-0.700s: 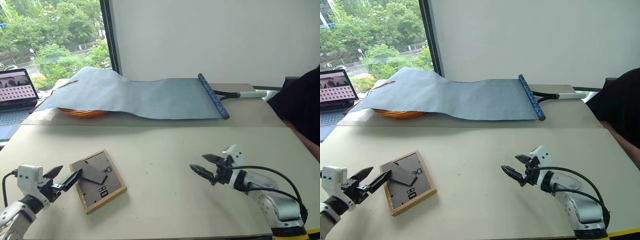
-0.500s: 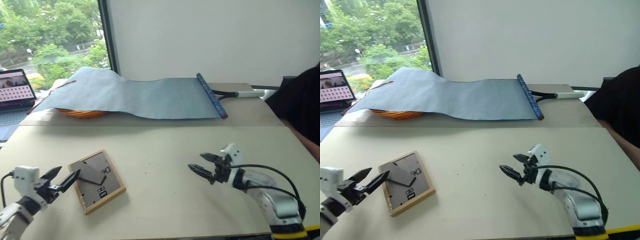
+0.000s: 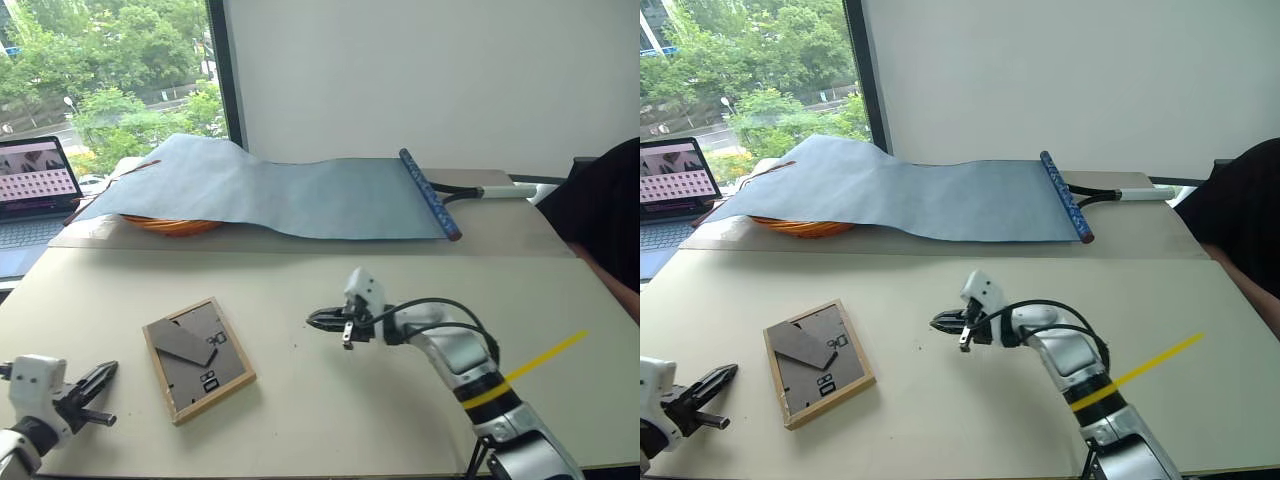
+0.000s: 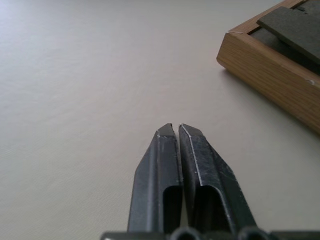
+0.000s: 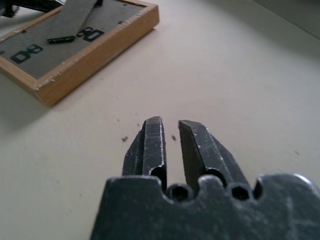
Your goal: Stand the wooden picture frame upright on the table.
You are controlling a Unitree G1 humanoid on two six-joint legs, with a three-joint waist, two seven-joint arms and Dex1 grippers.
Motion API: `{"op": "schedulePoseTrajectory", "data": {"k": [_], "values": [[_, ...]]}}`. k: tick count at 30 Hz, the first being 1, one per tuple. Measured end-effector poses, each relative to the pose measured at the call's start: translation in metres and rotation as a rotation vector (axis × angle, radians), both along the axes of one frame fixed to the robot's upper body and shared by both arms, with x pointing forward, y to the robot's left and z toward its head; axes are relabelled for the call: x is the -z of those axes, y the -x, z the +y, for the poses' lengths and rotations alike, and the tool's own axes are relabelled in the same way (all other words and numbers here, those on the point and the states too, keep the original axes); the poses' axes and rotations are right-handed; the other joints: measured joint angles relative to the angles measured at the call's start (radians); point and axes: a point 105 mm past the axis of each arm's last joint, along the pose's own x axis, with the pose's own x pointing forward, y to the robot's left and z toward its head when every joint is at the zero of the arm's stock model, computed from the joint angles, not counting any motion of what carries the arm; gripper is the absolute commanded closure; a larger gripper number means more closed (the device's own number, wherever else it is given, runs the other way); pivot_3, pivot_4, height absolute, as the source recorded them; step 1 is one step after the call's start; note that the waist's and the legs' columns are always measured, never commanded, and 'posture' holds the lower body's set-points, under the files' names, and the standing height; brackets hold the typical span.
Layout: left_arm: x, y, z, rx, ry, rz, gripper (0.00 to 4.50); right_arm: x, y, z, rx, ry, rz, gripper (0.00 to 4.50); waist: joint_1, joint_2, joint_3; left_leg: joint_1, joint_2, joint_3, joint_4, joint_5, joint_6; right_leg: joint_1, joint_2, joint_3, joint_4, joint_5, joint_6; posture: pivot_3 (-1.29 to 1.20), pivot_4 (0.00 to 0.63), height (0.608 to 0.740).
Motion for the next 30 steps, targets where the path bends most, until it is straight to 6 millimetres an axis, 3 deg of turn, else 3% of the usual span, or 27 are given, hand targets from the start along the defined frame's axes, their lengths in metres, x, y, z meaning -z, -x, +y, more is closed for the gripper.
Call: {"op": "schedulePoseTrajectory", "data": {"k": [4,10,16,20,23,30], "values": [[0.003,-0.012,-0.034,0.109,0.004,0.016,4.5,0.021,0.009,0.015,-0.088,0.052,0.031,4.44,0.02,0.006,-0.005,0.0,0.0,0.0,0.002,0.0,0.0,0.0,0.0,0.0,0.0,0.0,0.0,0.0,0.15,0.704],[0.0,-0.037,-0.08,0.266,0.007,0.02,4.5,0.024,0.018,0.026,-0.152,0.034,0.045,4.44,0.038,0.008,-0.007,0.0,0.0,0.0,0.004,0.0,0.0,0.001,0.0,0.0,0.001,0.001,0.001,0.0,0.15,0.704],[-0.002,-0.061,-0.106,0.394,-0.069,0.022,4.5,0.03,0.02,0.008,-0.112,0.051,0.055,4.44,0.052,0.01,-0.008,0.0,-0.001,0.0,0.004,0.0,0.0,0.001,0.0,0.0,0.001,0.001,0.002,0.0,0.15,0.704],[-0.003,-0.076,-0.132,0.509,-0.1,0.016,4.5,0.031,0.029,-0.017,-0.06,0.079,0.072,4.44,0.073,0.011,-0.01,0.0,-0.001,0.0,0.005,0.0,0.0,0.001,0.0,0.0,0.0,0.0,0.002,0.0,0.15,0.704],[-0.001,-0.077,-0.149,0.574,-0.084,0.024,4.5,0.031,0.033,-0.029,-0.019,0.091,0.084,4.44,0.073,0.01,-0.01,-0.001,-0.001,0.0,0.005,0.0,0.0,0.001,0.0,0.0,0.0,0.001,0.002,0.0,0.15,0.704],[0.004,-0.065,-0.148,0.616,-0.08,0.052,4.5,0.024,0.024,-0.047,0.08,0.078,0.079,4.44,0.056,0.012,-0.013,0.0,-0.001,0.0,0.004,-0.001,0.001,0.002,0.0,0.0,0.0,0.0,0.003,0.0,0.15,0.704]]}}
